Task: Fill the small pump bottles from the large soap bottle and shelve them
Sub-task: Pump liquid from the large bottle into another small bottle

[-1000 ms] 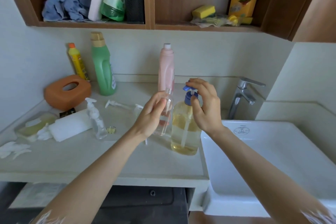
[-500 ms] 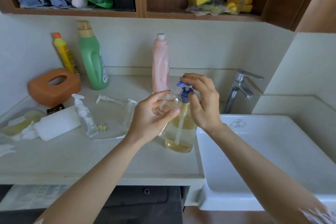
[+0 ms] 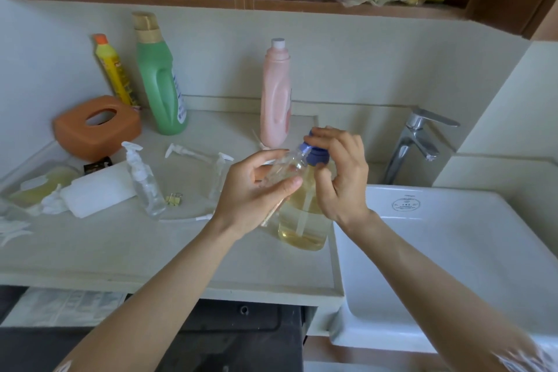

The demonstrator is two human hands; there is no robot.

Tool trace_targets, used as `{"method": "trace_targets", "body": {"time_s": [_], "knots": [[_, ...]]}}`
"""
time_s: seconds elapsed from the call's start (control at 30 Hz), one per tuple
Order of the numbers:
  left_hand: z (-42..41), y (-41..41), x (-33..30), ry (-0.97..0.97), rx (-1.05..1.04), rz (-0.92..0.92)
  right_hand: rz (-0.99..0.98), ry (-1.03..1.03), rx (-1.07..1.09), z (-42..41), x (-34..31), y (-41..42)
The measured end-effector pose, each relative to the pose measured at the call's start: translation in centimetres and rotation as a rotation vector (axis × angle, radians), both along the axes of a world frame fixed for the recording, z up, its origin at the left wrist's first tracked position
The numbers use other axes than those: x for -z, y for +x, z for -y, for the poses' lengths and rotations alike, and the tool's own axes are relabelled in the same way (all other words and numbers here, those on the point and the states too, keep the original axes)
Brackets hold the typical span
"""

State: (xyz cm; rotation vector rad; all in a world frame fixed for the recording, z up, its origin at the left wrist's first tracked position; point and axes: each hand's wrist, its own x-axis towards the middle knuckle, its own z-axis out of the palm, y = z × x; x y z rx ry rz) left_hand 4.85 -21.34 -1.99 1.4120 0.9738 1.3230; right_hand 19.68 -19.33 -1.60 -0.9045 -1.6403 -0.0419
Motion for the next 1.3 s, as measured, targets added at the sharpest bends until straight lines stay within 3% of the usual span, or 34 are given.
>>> {"method": "trace_targets", "body": {"time_s": [0.43,0.7,0.93,1.13,1.3], "knots": [[-0.1,0.3,-1.4,0.048,-0.067,0.048,0.076,-0.022,-0.011,-0.6,-3.0,1.2],[0.0,0.6,-0.7,0.031,-0.065,0.055,0.028,0.113,-0.072,-0.8,0.4,0.4],[-0.1,0.4,0.3,0.012,-0.095,0.021,0.032,0.067,0.021,-1.1,1.2,0.0],[0.4,0.5,-0.1,0.001,-0.11,0.044,0.156,0.033,-0.016,-0.6,-0.1,1.1],[0.6,0.7,-0.7,0.017,-0.133,0.051,0.14,0.031,-0.062,-1.0,-1.7,2.0]]}}
